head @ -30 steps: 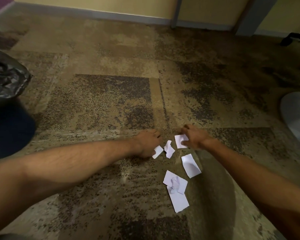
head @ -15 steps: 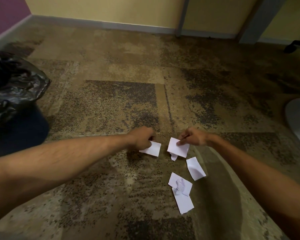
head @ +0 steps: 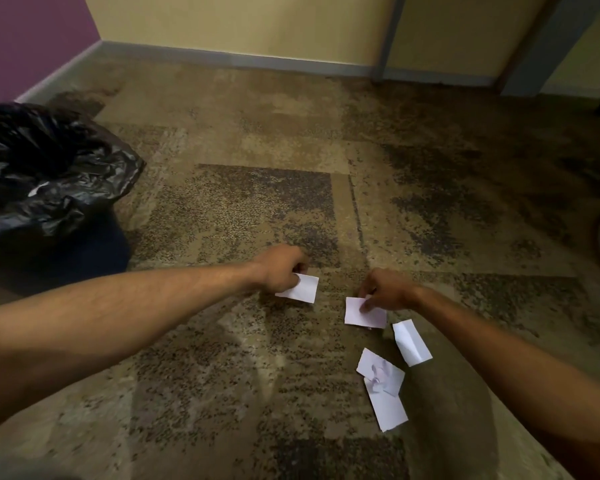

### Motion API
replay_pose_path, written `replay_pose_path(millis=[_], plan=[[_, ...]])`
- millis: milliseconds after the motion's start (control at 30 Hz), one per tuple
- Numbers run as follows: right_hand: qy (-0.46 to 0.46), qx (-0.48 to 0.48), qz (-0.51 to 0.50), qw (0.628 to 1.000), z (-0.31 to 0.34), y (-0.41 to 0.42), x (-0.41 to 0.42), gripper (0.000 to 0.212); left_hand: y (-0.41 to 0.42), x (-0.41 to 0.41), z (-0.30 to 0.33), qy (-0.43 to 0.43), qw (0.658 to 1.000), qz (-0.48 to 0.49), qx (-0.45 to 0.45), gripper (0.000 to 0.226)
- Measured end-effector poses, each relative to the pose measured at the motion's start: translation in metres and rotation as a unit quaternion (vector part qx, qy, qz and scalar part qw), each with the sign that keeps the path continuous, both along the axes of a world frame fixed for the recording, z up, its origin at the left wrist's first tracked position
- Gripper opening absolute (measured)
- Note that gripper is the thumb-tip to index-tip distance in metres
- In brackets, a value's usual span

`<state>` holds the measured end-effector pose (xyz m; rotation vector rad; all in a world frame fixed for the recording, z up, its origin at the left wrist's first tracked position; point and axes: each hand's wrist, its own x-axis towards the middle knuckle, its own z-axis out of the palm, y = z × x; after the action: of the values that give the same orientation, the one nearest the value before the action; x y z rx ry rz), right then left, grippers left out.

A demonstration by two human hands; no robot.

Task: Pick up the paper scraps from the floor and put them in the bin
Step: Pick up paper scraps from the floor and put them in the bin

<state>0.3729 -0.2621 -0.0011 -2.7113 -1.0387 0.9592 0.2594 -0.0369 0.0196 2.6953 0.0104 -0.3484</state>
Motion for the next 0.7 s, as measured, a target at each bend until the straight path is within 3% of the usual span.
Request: replay_pose_path(millis=[367, 700], plan=[[0.036, 0.117, -0.015, 0.992, 0.051, 0.030, -0.010, 0.011, 0.015, -0.022, 0.047, -0.090, 0.995, 0.038, -0.007, 0.019], [0.063, 0.324, -0.055, 0.942, 0.110, 0.087, -0.039, 0.016, 0.058, -0.066, 0.120, -0.218, 0.965, 0.147, 0.005, 0.014]])
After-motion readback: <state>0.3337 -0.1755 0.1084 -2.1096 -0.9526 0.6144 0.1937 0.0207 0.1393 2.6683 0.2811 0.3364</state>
